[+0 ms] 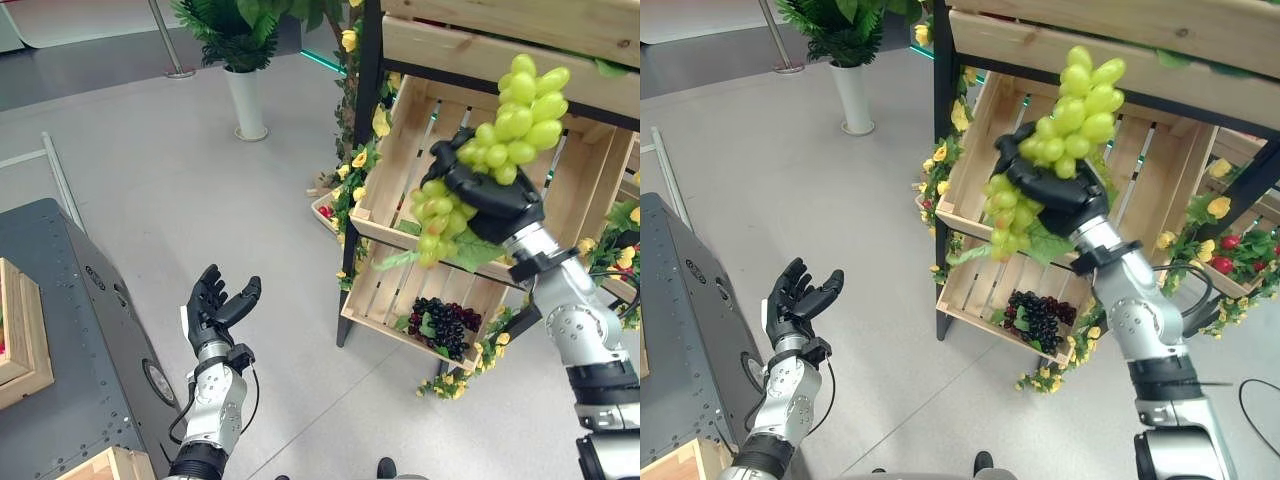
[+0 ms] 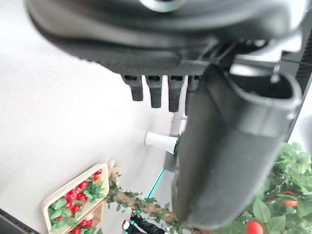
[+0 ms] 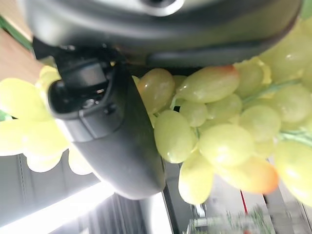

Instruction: Pick up the fruits from the basket on one side to the basket on the other side

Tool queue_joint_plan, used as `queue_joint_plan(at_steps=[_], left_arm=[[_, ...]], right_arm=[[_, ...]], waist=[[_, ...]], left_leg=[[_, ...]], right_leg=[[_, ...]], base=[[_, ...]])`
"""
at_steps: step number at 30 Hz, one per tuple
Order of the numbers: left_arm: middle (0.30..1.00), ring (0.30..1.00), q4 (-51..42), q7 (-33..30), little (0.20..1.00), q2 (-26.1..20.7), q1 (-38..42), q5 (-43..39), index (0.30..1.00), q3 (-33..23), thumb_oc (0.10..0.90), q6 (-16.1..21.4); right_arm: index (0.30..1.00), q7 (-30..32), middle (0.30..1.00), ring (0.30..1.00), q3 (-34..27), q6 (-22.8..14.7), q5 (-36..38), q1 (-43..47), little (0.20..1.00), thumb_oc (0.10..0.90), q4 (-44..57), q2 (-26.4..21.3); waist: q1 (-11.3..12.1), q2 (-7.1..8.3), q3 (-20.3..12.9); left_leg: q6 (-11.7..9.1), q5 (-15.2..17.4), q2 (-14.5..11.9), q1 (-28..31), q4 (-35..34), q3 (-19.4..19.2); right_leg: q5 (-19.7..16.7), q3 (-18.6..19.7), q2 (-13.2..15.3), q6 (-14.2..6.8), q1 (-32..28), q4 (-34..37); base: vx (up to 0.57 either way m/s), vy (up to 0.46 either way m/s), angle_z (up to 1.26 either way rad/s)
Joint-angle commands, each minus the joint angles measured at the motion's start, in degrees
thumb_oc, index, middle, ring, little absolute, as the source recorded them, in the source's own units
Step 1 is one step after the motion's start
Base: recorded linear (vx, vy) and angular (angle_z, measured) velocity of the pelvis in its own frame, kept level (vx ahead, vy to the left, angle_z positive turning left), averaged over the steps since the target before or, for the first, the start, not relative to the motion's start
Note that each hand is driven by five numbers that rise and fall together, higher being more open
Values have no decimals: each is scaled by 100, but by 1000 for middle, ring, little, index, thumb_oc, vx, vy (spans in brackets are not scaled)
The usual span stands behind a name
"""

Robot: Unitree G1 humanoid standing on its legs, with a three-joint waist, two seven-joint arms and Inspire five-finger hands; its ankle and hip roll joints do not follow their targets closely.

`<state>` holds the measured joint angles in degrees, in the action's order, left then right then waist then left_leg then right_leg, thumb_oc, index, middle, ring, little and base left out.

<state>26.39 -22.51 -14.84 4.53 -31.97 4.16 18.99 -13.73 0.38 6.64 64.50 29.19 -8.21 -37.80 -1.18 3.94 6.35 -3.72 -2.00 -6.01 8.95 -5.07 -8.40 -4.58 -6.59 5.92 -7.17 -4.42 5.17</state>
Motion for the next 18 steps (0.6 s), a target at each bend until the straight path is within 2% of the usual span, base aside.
queue_joint_plan(at_steps=[1,4,8,10,14,17,18], left_arm=[[900,900,89,142,900,-538,741,73,900,289,800,405],[900,900,137,141,900,-578,794,12,900,377,800,399],[900,900,216,160,900,-590,856,-39,900,434,800,427],[900,900,227,130,900,-574,871,-63,900,477,800,420],[900,900,280,188,900,-550,847,-72,900,468,800,446],[900,900,336,189,900,-498,849,-34,900,425,800,478],[900,900,337,182,900,-492,856,-28,900,425,800,476]], right_arm=[[300,488,300,300,-332,-419,893,1287,300,400,-726,-516],[300,764,300,300,-199,-312,1115,1799,300,400,-1499,-752],[300,1047,300,300,-46,-269,1008,2224,300,400,-2126,-944],[300,1107,300,300,154,-371,537,2496,300,400,-2621,-1084],[300,859,300,300,495,-538,-372,2769,300,400,-2993,-1257],[300,677,300,300,984,-867,-1683,2863,300,400,-3333,-1472],[300,674,300,300,1041,-939,-1908,2868,300,400,-3383,-1494]], waist=[[138,107,-559],[216,115,-603],[264,118,-612],[302,114,-644],[353,114,-649],[391,128,-653],[396,130,-647]], left_leg=[[-29,142,21,-122,7,340],[-42,202,16,-85,7,401],[-49,149,27,-96,7,438],[-64,204,17,-69,7,473],[-77,203,19,-61,7,516],[-75,177,38,-81,7,556],[-76,173,37,-86,7,557]], right_leg=[[5,-119,103,157,-260,-17],[65,-149,90,167,-317,-17],[28,-182,93,188,-324,-17],[82,-198,88,190,-362,-17],[90,-224,88,202,-382,-17],[83,-245,93,205,-383,-17],[82,-249,95,204,-383,-17]], base=[[56,11,1],[20,3,1],[0,0,0],[54,20,0],[13,4,0],[8,-1,3],[-3,-6,4]])
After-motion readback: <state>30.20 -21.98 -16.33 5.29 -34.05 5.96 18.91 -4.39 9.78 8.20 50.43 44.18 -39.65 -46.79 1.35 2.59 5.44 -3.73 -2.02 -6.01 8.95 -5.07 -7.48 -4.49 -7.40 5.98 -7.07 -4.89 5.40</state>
